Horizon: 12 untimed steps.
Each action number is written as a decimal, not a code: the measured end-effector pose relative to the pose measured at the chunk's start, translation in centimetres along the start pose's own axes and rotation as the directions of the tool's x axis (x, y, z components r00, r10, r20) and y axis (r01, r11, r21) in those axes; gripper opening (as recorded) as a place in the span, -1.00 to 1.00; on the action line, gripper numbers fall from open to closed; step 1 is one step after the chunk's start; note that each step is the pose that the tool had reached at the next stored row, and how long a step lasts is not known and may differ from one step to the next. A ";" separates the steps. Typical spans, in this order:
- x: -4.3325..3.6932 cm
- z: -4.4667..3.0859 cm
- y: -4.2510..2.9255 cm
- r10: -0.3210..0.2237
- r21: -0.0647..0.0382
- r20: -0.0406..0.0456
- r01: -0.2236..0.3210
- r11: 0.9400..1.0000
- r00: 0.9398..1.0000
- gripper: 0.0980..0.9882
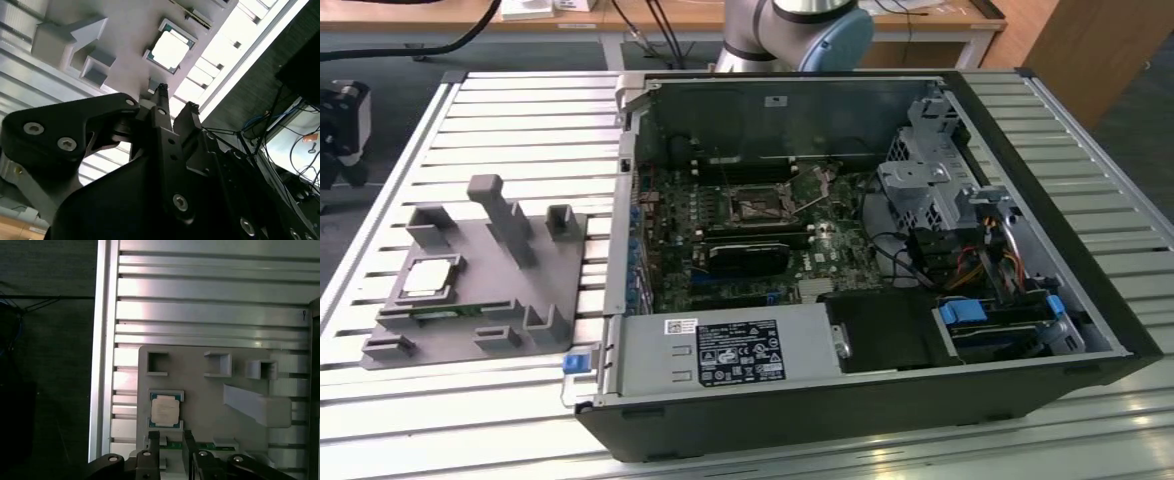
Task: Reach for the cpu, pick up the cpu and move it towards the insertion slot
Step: 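Pick up the cpu and move it towards the insertion slot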
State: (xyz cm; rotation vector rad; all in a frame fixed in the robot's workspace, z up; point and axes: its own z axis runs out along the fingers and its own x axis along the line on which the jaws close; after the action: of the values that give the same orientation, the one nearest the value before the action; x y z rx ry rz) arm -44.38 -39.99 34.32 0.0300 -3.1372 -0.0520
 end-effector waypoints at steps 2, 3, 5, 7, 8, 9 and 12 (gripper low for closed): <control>0.01 0.25 -0.01 0.000 0.004 0.000 0.000 1.000 1.000 -0.43; 0.01 0.38 -0.01 0.000 0.005 0.000 0.000 1.000 1.000 -0.30; 0.01 0.61 -0.02 0.000 0.007 0.000 0.000 1.000 1.000 -0.16; 0.02 0.91 -0.05 0.000 0.008 0.000 0.000 1.000 1.000 0.09; 0.04 1.11 -0.08 0.000 0.008 0.000 0.000 1.000 1.000 0.09; 0.05 1.28 -0.12 0.000 0.008 0.000 0.000 1.000 1.000 0.09; 0.06 1.83 -0.18 0.000 0.008 0.000 0.000 1.000 1.000 0.23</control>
State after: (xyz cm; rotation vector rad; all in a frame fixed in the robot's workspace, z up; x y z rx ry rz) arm -44.44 -40.11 32.49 0.0303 -3.1373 -0.0390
